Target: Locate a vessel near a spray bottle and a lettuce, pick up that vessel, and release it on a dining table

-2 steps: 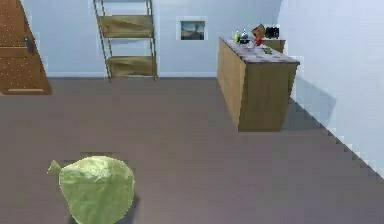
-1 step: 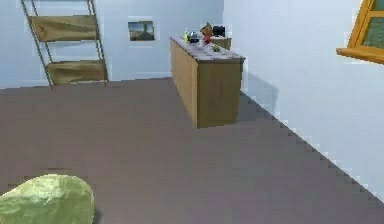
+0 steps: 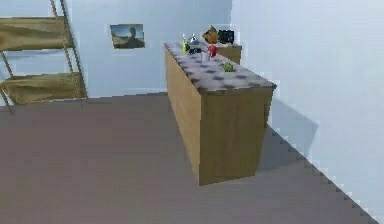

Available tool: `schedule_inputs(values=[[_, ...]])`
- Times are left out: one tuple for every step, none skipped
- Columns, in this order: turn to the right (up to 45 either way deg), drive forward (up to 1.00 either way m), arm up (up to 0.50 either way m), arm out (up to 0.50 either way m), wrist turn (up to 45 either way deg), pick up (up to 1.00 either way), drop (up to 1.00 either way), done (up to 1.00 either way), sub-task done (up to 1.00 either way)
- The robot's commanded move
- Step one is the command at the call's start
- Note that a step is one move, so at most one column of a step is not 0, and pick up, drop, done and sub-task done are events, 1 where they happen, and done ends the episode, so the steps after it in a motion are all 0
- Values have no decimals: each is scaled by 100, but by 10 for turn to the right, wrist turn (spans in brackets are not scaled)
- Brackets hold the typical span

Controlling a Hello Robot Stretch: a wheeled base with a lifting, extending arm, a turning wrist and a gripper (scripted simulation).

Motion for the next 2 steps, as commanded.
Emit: schedule_inputs(values=[[30, 0, 0, 0, 0, 0, 0, 0, 0], [0, 75, 0, 0, 0, 0, 0, 0, 0]])
